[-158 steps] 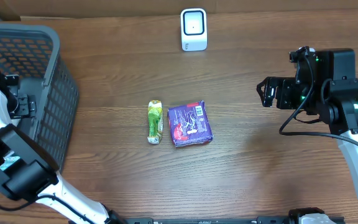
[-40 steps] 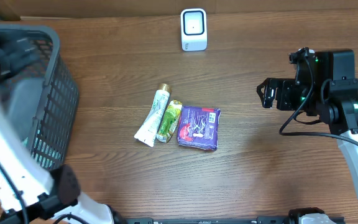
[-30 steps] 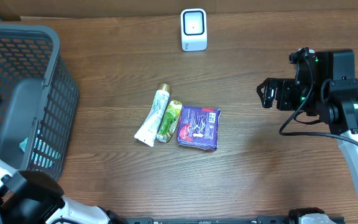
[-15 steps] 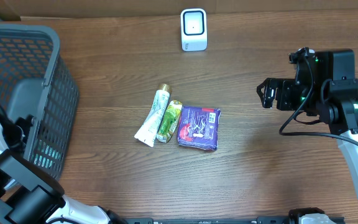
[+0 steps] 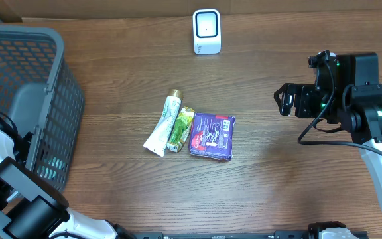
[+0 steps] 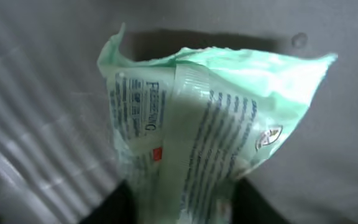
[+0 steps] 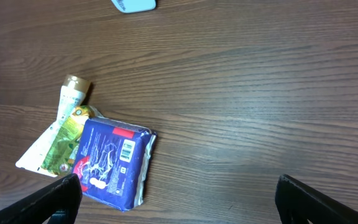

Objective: Scan the item barcode

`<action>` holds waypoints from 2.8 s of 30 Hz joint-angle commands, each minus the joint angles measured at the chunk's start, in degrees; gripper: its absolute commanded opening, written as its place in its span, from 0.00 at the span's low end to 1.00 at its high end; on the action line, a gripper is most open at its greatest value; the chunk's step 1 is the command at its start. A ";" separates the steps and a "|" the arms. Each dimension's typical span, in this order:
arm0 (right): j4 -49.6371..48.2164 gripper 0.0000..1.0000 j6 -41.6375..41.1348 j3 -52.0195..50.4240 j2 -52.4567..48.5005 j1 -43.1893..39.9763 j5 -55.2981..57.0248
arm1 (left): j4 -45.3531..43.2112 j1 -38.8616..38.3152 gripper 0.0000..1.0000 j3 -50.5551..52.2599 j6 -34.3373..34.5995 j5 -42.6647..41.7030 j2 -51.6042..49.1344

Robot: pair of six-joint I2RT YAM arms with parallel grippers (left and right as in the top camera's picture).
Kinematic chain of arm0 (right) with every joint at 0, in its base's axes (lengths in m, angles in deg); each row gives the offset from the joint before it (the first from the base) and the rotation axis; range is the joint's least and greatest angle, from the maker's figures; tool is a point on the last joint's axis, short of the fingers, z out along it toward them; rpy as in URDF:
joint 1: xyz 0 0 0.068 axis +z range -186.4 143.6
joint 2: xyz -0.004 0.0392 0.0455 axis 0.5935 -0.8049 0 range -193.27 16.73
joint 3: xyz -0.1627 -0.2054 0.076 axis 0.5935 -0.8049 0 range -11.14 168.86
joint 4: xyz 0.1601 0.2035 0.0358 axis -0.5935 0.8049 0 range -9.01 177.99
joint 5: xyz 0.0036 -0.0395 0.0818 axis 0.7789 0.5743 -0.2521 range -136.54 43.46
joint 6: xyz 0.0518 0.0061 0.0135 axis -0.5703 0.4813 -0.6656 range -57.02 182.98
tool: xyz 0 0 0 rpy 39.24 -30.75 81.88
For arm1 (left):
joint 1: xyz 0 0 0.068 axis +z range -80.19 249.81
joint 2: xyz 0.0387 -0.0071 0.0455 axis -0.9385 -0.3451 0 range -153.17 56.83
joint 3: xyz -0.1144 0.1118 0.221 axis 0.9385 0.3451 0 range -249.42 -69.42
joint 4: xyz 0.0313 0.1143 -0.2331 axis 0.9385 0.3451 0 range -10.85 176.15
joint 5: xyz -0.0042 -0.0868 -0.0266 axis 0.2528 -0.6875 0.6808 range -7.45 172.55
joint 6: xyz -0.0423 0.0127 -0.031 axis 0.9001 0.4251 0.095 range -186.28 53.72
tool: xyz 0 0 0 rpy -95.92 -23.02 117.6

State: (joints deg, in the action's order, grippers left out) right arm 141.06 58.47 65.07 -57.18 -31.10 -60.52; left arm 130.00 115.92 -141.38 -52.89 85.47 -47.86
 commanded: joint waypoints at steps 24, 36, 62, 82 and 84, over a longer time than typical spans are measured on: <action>0.46 1.00 0.09 1.01 -0.17 0.15 0.37 | 31.87 -10.23 0.04 -66.84 -6.25 -8.70 0.24; -0.72 1.00 -1.38 2.78 0.02 -2.43 0.35 | 38.93 -42.71 0.04 -66.86 -5.84 -8.72 -0.15; 5.84 1.00 -5.73 7.02 0.61 -18.16 -2.19 | -0.94 -81.53 0.04 -28.24 6.82 1.75 -0.17; -1.75 1.00 -4.52 7.02 -10.49 -4.33 -10.14 | 42.25 -43.47 0.93 -72.04 -4.68 2.36 -0.22; -3.52 1.00 -4.70 7.02 -11.76 -2.51 -10.16 | 43.17 -38.32 0.94 -70.10 -5.18 2.27 -0.28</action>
State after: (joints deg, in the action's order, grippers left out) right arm 138.79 53.99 70.75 -67.45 -35.54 -70.07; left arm 172.45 72.68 -212.57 -55.38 87.96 -48.29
